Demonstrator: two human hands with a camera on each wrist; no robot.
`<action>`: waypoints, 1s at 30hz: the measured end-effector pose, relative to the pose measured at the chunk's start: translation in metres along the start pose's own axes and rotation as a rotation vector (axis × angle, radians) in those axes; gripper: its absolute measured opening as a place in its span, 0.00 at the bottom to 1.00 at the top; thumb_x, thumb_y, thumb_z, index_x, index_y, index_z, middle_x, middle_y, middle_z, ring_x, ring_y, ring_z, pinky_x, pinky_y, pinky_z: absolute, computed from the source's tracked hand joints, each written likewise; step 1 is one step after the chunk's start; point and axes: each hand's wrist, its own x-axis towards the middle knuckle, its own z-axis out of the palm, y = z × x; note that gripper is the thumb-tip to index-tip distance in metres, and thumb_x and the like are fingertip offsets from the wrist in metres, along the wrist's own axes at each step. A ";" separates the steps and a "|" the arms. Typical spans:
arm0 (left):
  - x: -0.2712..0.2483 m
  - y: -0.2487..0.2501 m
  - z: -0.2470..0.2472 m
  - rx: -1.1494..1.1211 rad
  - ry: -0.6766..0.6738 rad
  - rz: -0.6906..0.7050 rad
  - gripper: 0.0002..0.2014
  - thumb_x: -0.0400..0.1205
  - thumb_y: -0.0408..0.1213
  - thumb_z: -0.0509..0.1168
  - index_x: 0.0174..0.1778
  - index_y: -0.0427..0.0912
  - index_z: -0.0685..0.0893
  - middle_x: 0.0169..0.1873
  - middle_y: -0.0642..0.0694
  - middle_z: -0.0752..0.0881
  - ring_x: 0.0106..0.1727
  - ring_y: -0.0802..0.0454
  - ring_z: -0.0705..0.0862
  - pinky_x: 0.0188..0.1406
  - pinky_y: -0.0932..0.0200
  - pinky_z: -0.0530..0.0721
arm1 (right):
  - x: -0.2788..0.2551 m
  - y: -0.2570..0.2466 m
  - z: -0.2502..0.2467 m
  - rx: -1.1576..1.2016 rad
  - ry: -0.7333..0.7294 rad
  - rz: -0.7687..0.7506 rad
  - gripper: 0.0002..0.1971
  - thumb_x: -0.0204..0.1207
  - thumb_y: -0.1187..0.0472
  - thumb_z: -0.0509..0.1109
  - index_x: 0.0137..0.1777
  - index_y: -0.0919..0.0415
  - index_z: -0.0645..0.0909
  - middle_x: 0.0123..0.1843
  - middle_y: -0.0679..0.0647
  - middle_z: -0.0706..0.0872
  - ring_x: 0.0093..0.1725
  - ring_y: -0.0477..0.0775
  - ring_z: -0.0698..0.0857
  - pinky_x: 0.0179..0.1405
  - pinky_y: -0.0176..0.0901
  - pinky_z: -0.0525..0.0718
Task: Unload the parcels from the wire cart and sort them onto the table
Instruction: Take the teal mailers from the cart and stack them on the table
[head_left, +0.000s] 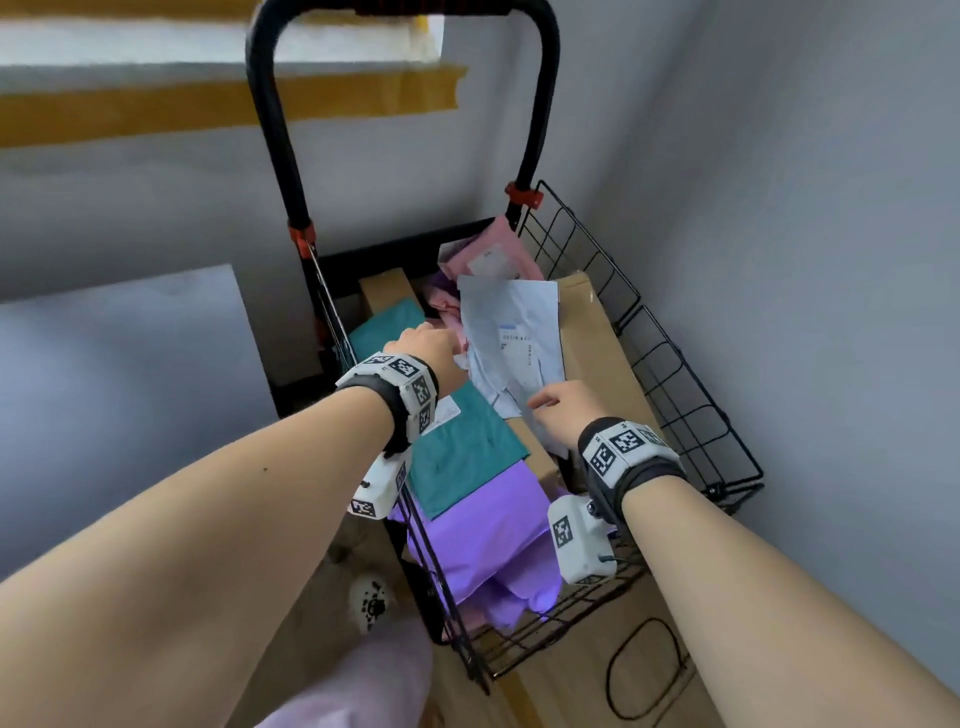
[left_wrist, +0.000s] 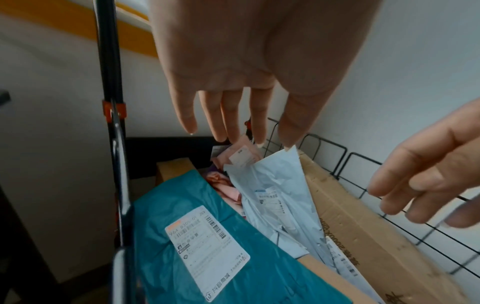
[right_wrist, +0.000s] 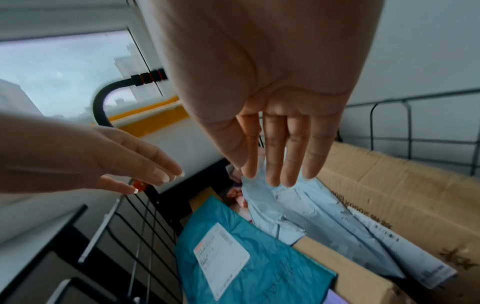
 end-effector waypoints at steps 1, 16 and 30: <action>0.014 -0.003 0.001 -0.025 -0.014 -0.025 0.17 0.80 0.43 0.63 0.66 0.49 0.78 0.64 0.43 0.76 0.64 0.42 0.76 0.58 0.50 0.75 | 0.016 -0.001 0.002 -0.011 -0.008 0.010 0.15 0.77 0.67 0.63 0.58 0.56 0.86 0.62 0.55 0.86 0.62 0.59 0.83 0.65 0.48 0.80; 0.104 -0.040 0.065 -0.366 -0.169 -0.377 0.13 0.81 0.36 0.61 0.61 0.41 0.80 0.63 0.39 0.80 0.58 0.41 0.81 0.54 0.55 0.80 | 0.143 -0.010 0.055 -0.151 -0.278 0.070 0.21 0.78 0.63 0.64 0.72 0.57 0.77 0.71 0.56 0.80 0.68 0.60 0.80 0.65 0.42 0.75; 0.112 -0.058 0.077 -0.405 -0.153 -0.641 0.22 0.80 0.42 0.62 0.71 0.43 0.73 0.68 0.38 0.73 0.65 0.39 0.77 0.61 0.49 0.79 | 0.186 -0.021 0.081 0.339 -0.394 0.145 0.16 0.77 0.59 0.71 0.63 0.61 0.80 0.35 0.53 0.83 0.25 0.49 0.78 0.24 0.37 0.81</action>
